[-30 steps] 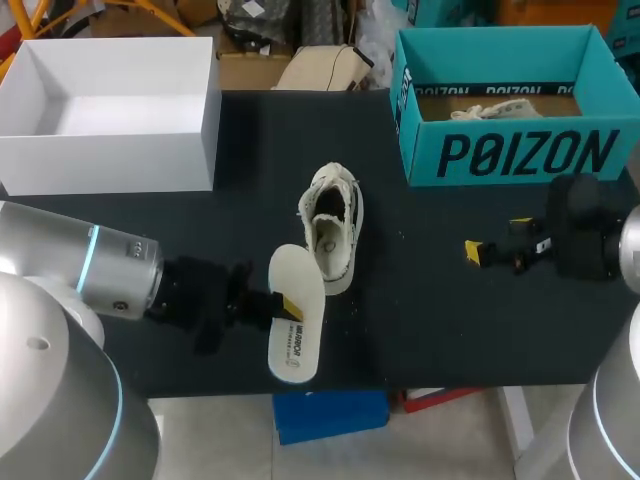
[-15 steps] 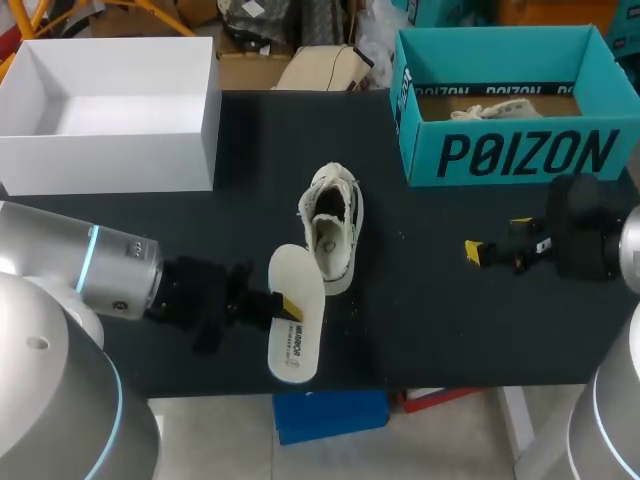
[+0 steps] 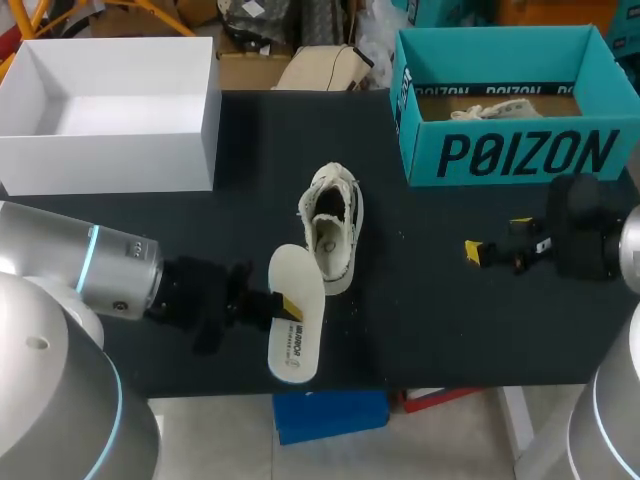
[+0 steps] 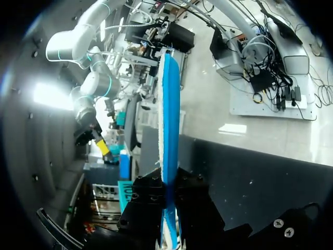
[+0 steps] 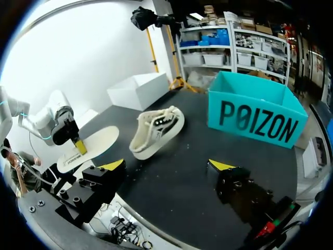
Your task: Take the shoe out of the shoebox, open the shoe tongue, remove and reinsert the insole, then place the shoe into the shoebox
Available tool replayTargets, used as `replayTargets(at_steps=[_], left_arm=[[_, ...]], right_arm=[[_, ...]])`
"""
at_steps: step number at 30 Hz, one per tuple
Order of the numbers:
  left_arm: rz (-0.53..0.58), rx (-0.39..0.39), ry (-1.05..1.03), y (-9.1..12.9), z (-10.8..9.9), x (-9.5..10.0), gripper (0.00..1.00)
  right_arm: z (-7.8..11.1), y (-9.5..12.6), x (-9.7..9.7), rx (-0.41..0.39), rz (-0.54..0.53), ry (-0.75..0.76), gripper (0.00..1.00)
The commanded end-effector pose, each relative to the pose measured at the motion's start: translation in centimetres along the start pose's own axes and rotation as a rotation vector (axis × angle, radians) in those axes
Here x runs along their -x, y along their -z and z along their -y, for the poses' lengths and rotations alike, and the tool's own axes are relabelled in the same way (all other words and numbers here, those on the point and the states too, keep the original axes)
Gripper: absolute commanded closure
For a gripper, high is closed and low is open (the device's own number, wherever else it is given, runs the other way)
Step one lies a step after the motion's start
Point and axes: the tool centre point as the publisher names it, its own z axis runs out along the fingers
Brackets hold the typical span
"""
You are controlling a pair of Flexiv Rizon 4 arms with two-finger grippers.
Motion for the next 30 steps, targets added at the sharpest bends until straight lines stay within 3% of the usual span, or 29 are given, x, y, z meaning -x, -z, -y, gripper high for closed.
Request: replayTargets(at_steps=[1,8,17,26,30], left_arm=[[-0.008,0.002,0.001,-0.2,0.0,0.1,1.0],[0.042,-0.131,0.028,-0.1,-0.1,0.2,1.0],[0.027,-0.242,-0.004,0.0,-0.6,0.1,1.0],[0.014,-0.22,-0.007,0.8,-1.0,-0.1,1.0],[0.057,-0.188,0.01,1.5,-1.3,-0.2,1.0]], right_arm=[[0.0,0.1,-0.1,-0.001,0.001,-0.001,0.0],[0.0,0.1,-0.1,-0.001,0.001,-0.001,0.0],[0.0,0.1,-0.1,-0.001,0.001,-0.001,0.0],[0.0,0.1,-0.1,-0.001,0.001,-0.001,0.0],[-0.1,-0.2,0.0,-0.007,0.015,0.036,0.0]])
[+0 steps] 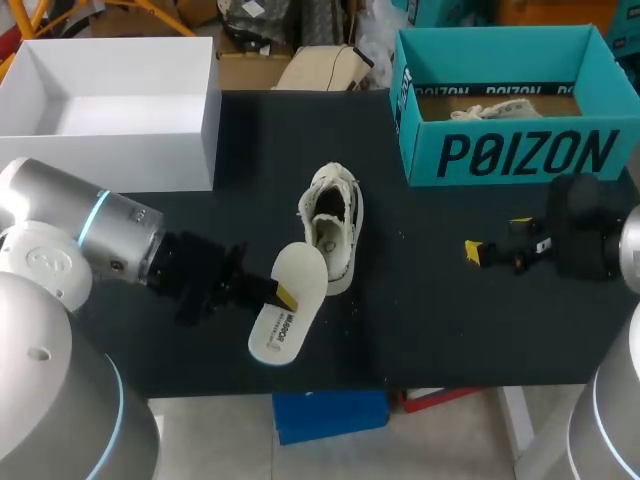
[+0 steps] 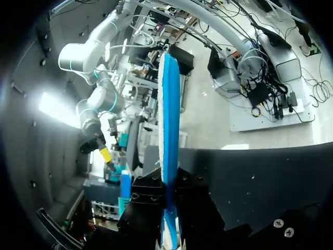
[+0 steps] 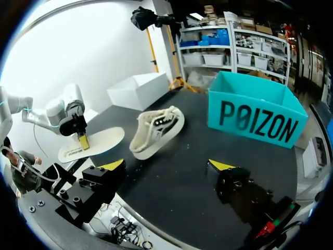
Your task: Take the shoe out of the shoebox, open the shoe tongue, remove and reinsert the insole, then place the shoe into the shoebox
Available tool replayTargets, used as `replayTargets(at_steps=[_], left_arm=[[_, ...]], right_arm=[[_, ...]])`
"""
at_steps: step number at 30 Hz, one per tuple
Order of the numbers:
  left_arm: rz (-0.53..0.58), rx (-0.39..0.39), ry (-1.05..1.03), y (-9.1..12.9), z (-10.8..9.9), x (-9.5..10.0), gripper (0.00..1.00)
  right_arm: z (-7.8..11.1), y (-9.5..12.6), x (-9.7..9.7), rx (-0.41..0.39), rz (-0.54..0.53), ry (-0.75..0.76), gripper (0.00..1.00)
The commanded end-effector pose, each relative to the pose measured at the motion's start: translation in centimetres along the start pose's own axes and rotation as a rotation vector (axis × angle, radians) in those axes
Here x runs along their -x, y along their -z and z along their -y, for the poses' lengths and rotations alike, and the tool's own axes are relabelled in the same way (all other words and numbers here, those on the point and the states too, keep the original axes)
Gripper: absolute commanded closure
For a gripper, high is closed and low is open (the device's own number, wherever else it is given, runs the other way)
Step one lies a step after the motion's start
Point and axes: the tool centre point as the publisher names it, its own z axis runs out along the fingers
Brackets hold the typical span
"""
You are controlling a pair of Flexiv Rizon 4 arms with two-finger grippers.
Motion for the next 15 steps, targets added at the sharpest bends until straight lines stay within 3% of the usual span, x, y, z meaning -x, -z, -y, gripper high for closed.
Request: replayTargets(at_steps=[1,4,15], left_arm=[[0.043,0.034,0.006,0.9,0.4,-0.4,1.0],[0.083,0.053,0.018,1.5,0.4,-0.7,1.0],[0.16,0.084,0.045,4.5,1.1,-1.5,1.0]], right_arm=[[-0.4,-0.5,-0.1,-0.018,0.033,0.09,0.0],[-0.8,-2.0,-0.6,-0.061,0.104,0.266,0.0],[-1.9,-7.5,-2.7,-0.069,0.128,0.417,0.0]])
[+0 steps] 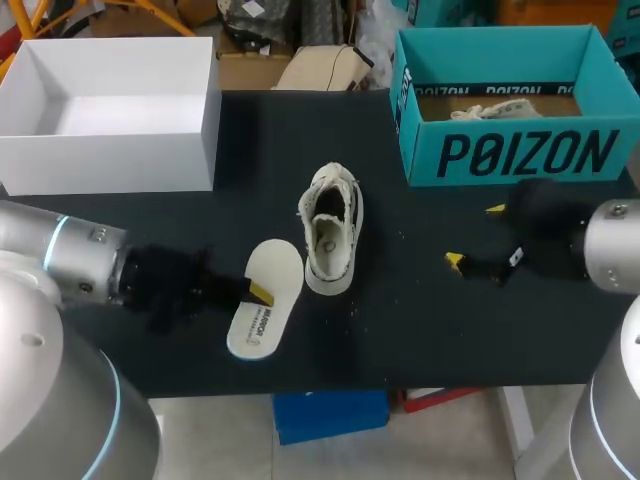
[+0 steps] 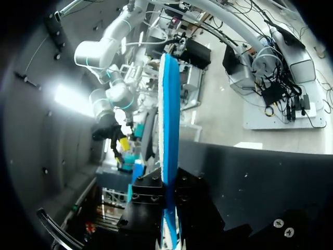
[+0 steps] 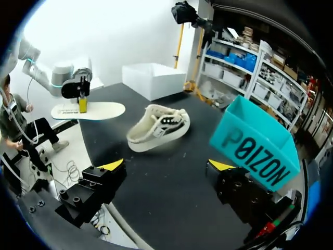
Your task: Take the shoe out of the shoebox, open the shoe tongue, remove and reinsert the insole, then place the shoe into the shoebox
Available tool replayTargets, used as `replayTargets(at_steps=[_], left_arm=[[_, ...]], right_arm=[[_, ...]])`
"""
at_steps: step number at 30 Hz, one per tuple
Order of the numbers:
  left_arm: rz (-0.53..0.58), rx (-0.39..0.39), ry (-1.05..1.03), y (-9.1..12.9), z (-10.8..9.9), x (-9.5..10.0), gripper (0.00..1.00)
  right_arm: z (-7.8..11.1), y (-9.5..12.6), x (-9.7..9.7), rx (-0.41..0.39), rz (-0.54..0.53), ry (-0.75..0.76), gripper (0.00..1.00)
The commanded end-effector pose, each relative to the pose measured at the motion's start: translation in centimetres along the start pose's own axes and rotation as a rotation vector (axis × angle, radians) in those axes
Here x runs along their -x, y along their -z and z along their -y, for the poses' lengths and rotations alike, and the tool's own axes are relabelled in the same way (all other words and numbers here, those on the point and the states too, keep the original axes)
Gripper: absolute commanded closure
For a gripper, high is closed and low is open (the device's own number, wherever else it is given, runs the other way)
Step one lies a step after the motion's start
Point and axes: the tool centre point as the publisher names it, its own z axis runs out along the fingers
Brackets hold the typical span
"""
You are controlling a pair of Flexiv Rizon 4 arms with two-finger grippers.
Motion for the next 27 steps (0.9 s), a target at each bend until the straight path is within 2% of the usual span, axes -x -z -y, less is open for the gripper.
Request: replayTargets(at_steps=[1,4,20,27], left_arm=[[0.013,0.012,-0.002,1.6,1.2,-0.3,1.0],[0.022,0.013,0.001,2.4,1.6,-0.6,1.0],[0.033,0.009,0.018,2.8,1.8,-0.7,1.0],[0.033,0.009,0.018,2.8,1.8,-0.7,1.0]], right_arm=[[-1.8,-5.8,-1.0,-0.045,0.071,0.034,0.0],[-2.6,-7.2,-1.8,-0.049,0.043,0.065,0.0],[-2.8,-7.2,-1.8,-0.047,0.046,0.084,0.0],[-5.7,-11.7,-4.5,-0.08,0.059,0.324,0.0]])
